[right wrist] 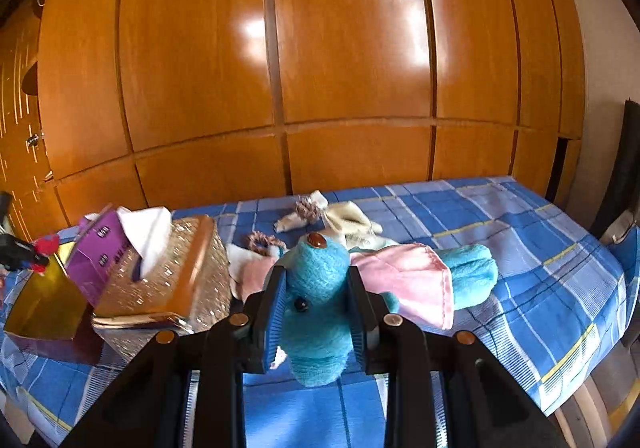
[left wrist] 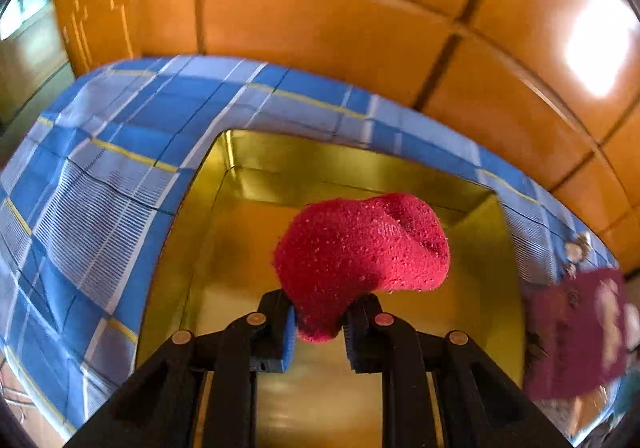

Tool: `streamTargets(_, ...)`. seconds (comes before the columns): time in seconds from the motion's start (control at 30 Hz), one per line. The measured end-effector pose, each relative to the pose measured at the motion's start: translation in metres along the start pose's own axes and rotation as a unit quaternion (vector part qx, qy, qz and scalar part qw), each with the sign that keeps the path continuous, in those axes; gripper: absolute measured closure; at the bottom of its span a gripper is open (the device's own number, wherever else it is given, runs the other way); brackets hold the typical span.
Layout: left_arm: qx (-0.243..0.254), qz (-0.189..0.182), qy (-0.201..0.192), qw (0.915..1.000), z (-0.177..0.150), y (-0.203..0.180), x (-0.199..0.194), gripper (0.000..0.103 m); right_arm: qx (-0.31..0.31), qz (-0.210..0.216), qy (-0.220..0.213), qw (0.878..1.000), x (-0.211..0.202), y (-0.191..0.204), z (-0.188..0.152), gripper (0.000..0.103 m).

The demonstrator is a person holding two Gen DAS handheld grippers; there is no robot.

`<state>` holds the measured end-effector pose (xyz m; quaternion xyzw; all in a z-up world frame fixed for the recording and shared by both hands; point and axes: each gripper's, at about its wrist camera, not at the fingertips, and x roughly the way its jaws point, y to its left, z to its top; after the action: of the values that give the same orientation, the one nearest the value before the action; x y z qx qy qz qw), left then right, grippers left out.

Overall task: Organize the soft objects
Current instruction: 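Carry the red sock to the gold tray and release it with the left gripper, then lower the teal elephant into the gold tray and open the right gripper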

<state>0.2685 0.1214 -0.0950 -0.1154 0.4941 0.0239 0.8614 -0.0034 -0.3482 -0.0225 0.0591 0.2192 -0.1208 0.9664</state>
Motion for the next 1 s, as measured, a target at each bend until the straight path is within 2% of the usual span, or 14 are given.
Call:
streamTargets(0.17,-0.014,0.036,0.009,0.9992,0.011,0.008,0.030,0.083,0.001,0.005,-0.023,1.000,-0.019,0.013,0.015,0.075)
streamTargets(0.3,-0.034,0.042,0.009,0.9985,0.017,0.013,0.048,0.080,0.001,0.013,-0.036,0.999,-0.031,0.028,0.027,0.075)
streamTargets(0.33,-0.042,0.042,0.006,0.9982,0.019,0.014,0.050,0.072,-0.001,0.016,-0.040,0.999,-0.033,0.032,0.030,0.075)
streamTargets(0.37,-0.047,0.042,0.003,0.9980,0.024,0.016,0.053,0.057,-0.005,0.018,-0.045,0.999,-0.036,0.036,0.034,0.075)
streamTargets(0.4,-0.055,0.044,-0.004,0.9975,0.025,0.017,0.051,0.047,-0.010,0.020,-0.052,0.998,-0.040,0.041,0.037,0.075)
streamTargets(0.43,-0.060,0.045,-0.012,0.9971,0.027,0.018,0.050,0.031,-0.013,0.023,-0.057,0.998,-0.042,0.045,0.040,0.075)
streamTargets(0.47,-0.062,0.046,-0.023,0.9968,0.027,0.018,0.046,0.026,-0.015,0.027,-0.064,0.998,-0.046,0.049,0.043,0.075)
streamTargets(0.6,-0.046,0.028,-0.062,0.9966,0.027,0.017,0.027,0.026,-0.023,0.045,-0.082,0.995,-0.057,0.063,0.054,0.075)
streamTargets(0.73,-0.039,0.038,-0.082,0.9952,0.014,0.020,0.004,0.024,-0.037,0.074,-0.087,0.993,-0.059,0.084,0.063,0.075)
streamTargets(0.87,-0.037,0.040,-0.077,0.9955,-0.009,0.026,-0.012,0.020,-0.064,0.111,-0.086,0.988,-0.054,0.112,0.066,0.075)
streamTargets(1.0,-0.029,0.020,-0.060,0.9976,-0.036,0.032,-0.021,0.020,-0.093,0.162,-0.077,0.979,-0.048,0.150,0.067,0.075)
